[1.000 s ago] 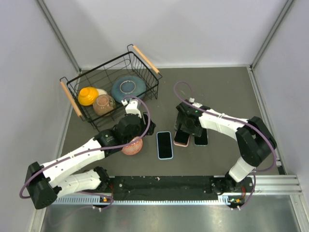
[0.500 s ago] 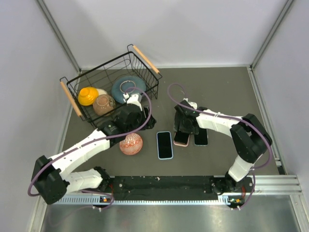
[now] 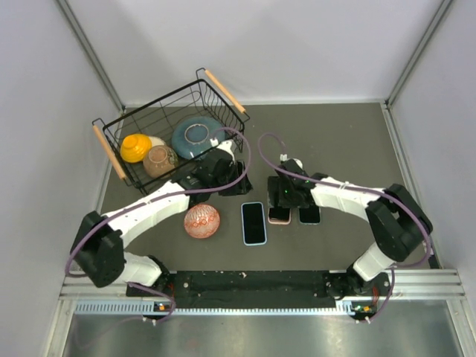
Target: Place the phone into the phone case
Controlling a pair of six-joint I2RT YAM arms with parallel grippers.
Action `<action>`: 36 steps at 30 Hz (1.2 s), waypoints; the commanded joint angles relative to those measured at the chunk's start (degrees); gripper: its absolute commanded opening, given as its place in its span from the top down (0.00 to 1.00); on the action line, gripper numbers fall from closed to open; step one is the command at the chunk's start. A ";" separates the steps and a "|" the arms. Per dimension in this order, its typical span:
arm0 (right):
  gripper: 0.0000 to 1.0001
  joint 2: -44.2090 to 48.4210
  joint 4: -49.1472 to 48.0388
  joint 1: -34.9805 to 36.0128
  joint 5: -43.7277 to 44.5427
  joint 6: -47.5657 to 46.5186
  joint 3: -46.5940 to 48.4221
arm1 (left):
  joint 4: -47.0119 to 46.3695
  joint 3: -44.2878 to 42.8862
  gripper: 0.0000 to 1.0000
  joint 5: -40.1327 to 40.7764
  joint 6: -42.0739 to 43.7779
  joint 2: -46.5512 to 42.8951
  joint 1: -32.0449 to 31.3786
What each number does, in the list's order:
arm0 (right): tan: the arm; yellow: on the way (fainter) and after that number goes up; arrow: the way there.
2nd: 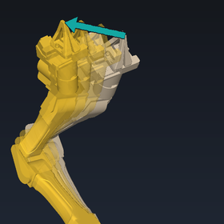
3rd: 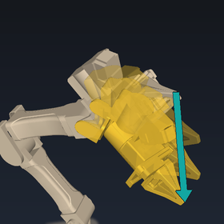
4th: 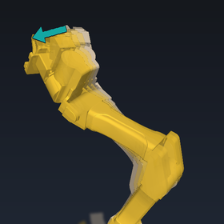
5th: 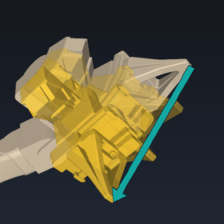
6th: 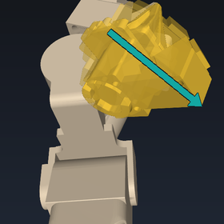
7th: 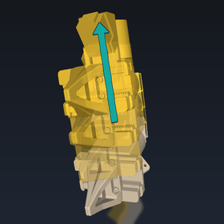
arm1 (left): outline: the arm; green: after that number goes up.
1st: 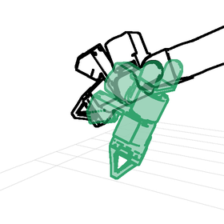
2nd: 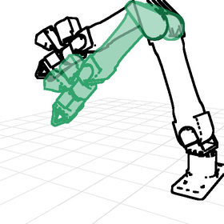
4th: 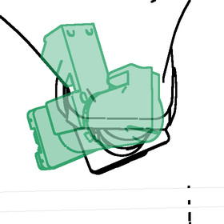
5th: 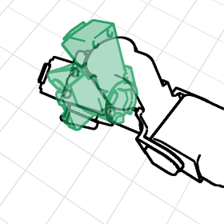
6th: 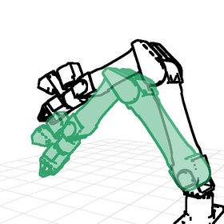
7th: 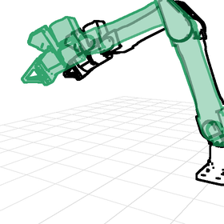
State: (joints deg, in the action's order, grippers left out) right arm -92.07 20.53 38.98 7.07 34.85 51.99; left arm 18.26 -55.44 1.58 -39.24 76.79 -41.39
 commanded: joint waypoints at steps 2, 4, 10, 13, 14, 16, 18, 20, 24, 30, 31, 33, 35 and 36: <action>0.11 7.95 -4.79 -0.13 -3.64 -1.54 -4.43 | -1.39 -6.16 0.44 -6.59 0.75 6.78 0.17; 0.10 10.06 -7.86 -1.80 -6.89 -1.45 -7.94 | -1.47 -7.13 0.44 -7.82 0.84 9.77 0.17; 0.09 14.29 -19.82 -5.14 -15.86 -0.40 -15.95 | -2.17 -10.74 0.45 -9.32 0.22 16.80 0.25; 0.09 14.03 -20.10 -5.84 -15.95 0.04 -16.04 | -3.32 -12.15 0.46 -12.11 -1.44 20.40 0.69; 0.09 13.94 -20.10 -5.85 -15.86 0.04 -15.78 | -3.67 -12.50 0.46 -13.44 -2.15 22.33 1.04; 0.09 13.68 -20.10 -6.11 -15.60 0.39 -15.86 | -5.86 -12.50 0.47 -16.42 -3.38 23.92 1.66; 0.09 13.50 -21.49 -6.37 -15.07 1.00 -16.21 | -6.48 -13.02 0.48 -16.79 -3.47 26.21 1.66; 0.08 13.50 -22.20 -7.16 -14.81 2.06 -17.09 | -6.48 -14.34 0.48 -18.01 -3.38 28.66 1.66; 0.08 13.76 -25.28 -8.22 -15.60 3.47 -18.76 | -6.31 -16.27 0.48 -19.51 -3.12 32.01 1.66; 0.08 11.83 -26.24 -8.92 -15.68 3.82 -18.15 | -6.83 -17.51 0.50 -21.09 -3.03 35.79 1.84; 0.08 11.48 -26.60 -9.10 -15.86 4.17 -18.15 | -6.92 -17.42 0.50 -21.10 -3.21 36.14 1.75; 0.08 10.87 -27.47 -9.45 -16.74 4.70 -18.24 | -6.92 -17.16 0.53 -21.19 -3.29 36.67 1.84; 0.08 10.77 -28.70 -9.71 -17.44 5.40 -18.76 | -6.57 -16.46 0.63 -20.92 -3.29 36.58 1.84; 0.08 10.69 -29.23 -9.80 -17.79 6.10 -18.94 | -6.40 -16.11 0.67 -20.57 -3.21 36.50 1.84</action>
State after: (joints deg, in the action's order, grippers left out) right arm -80.66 -3.79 30.06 -9.02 39.05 33.32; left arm 12.88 -71.20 -18.92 -42.72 112.77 -39.79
